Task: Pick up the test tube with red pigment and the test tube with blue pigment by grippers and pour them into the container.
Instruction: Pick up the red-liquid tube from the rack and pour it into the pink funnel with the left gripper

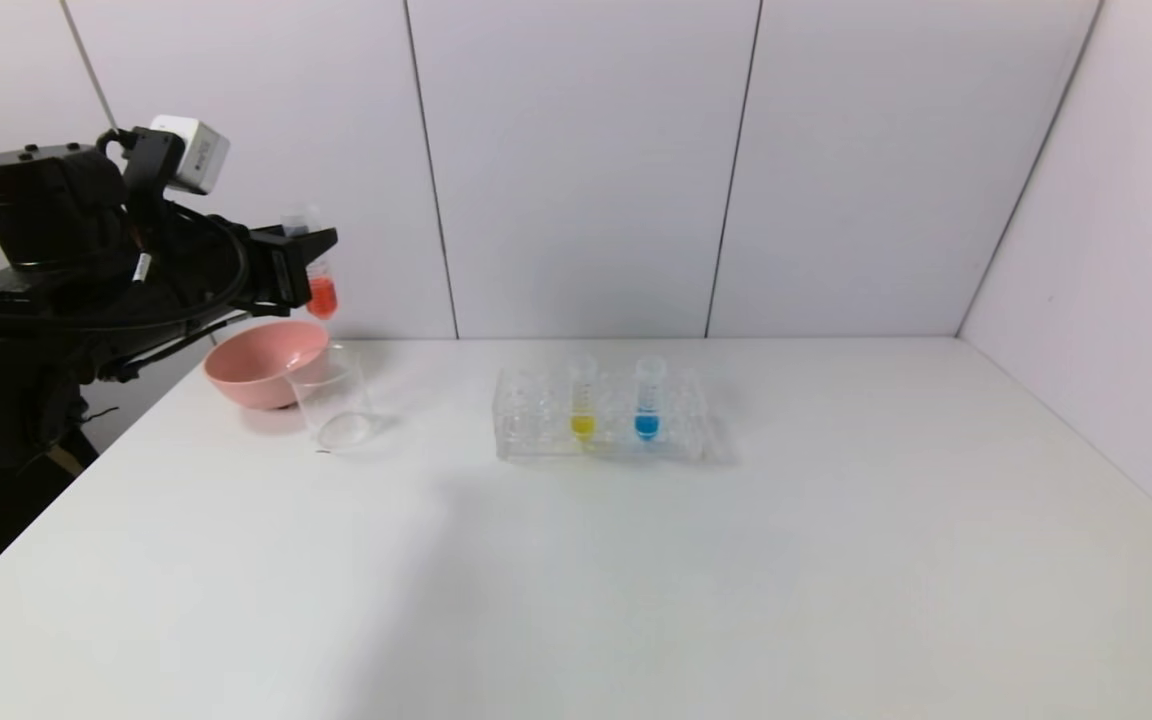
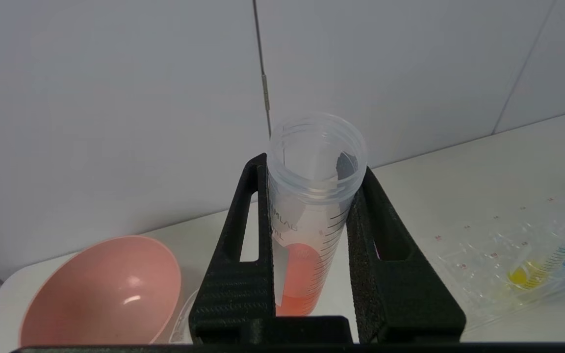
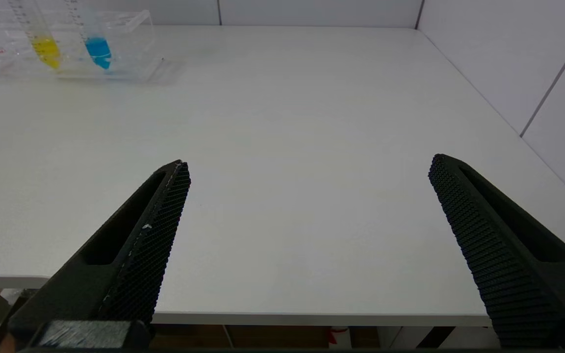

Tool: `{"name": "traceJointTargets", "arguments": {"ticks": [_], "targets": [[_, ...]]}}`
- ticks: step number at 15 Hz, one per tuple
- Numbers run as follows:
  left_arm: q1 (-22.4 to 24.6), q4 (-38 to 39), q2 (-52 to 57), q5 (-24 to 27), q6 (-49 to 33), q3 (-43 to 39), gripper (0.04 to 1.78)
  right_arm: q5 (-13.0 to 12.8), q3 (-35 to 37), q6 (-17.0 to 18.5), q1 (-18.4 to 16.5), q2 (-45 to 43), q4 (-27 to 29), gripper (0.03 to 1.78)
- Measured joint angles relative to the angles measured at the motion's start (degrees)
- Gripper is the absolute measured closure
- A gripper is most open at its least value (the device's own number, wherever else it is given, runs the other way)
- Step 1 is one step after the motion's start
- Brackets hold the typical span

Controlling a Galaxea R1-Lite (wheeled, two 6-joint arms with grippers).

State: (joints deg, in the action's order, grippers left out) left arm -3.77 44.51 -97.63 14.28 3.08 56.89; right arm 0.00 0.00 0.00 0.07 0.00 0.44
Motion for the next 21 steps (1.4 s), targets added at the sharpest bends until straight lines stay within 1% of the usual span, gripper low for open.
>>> {"name": "traceJointTargets", "arguments": {"ticks": [7, 12, 14, 16, 21], "targets": [[4.80, -0.11, 0.30, 0.11, -0.17, -0.30, 1.38, 0.00, 0.00, 0.00, 0.02, 0.00, 0.00, 0.04], [7.98, -0.07, 0.34, 0.39, -1.82, -0.78, 1.38, 0.00, 0.00, 0.00, 0.00, 0.00, 0.00, 0.04], [9.47, -0.20, 0.26, 1.79, -3.49, -0.89, 1.38, 0.00, 0.00, 0.00, -0.02, 0.00, 0.00, 0.04], [10.84, -0.11, 0.26, 4.27, -6.66, -0.95, 1.38, 0.00, 0.00, 0.00, 0.00, 0.00, 0.00, 0.04], [14.53, -0.18, 0.30, 4.61, -7.11, -0.89, 1.38, 0.00, 0.00, 0.00, 0.02, 0.00, 0.00, 0.04]]}}
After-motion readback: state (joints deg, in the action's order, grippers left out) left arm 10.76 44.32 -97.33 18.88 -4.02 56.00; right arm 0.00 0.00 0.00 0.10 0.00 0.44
